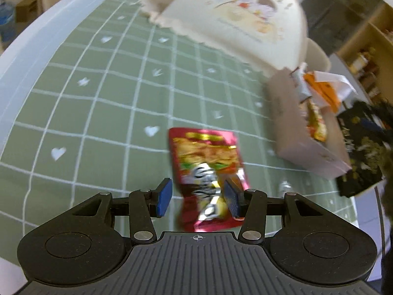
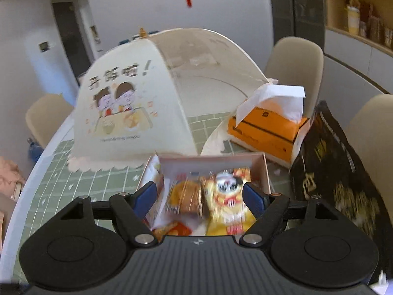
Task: Organize snacks
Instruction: 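Grasp the red snack packet with the left gripper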
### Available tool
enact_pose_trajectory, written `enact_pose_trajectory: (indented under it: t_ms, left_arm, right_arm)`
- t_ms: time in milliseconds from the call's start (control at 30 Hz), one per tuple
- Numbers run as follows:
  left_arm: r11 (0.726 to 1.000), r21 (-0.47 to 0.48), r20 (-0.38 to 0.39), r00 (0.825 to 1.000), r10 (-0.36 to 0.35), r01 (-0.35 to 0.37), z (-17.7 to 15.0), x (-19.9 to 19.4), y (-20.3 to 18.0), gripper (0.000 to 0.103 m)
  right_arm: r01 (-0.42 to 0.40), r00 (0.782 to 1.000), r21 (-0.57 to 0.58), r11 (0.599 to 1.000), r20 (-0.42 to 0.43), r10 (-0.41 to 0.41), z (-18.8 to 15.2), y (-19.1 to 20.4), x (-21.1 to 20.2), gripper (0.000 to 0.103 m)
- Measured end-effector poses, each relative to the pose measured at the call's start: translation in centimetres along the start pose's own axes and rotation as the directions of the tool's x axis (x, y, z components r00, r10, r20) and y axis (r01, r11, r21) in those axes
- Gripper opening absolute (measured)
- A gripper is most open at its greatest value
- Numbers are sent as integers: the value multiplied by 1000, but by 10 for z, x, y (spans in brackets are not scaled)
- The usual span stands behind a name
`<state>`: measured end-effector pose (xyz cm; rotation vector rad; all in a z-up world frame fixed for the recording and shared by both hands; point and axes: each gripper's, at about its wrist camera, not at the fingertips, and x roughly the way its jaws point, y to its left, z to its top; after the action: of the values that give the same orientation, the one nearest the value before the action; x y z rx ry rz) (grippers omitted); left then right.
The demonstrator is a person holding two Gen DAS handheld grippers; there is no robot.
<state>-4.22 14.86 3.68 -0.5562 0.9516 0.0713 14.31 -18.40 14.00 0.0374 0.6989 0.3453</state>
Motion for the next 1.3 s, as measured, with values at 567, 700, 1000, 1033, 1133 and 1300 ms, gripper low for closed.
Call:
enact_pose_trajectory:
  t_ms: [567,700,1000,1033,1133,1300]
  left_arm:
    - [980,184,-44,997,-66,73,16,20,-31,51]
    - [985,164,-40,998,-53,59,16,16,-23,51]
    - [985,77,-93,984,-149,157,8,18,3,51]
    - [984,78,-107,983,-152,161,6,20,3,51]
    - [977,68,-111,974,-196,204,5,25,3,51]
    - [969,47,-118,964,-238,244,11,34,-3,54]
  right_arm:
    - [35,994,-285,958,-91,-64,-143,57,-31,79]
    - [-25,989,-212,977,-151,-7,-145,59,-22,79]
    - [-198,971,-225,954,-177,160,-150,125,-4,44]
    - [-203,969,-234,951,-185,162,-152,131,-1,43]
    - [-187,969,-268,945,-210,132,-160,141,7,39]
    - [-178,972,-274,945,-196,126,-169,136,-1,39]
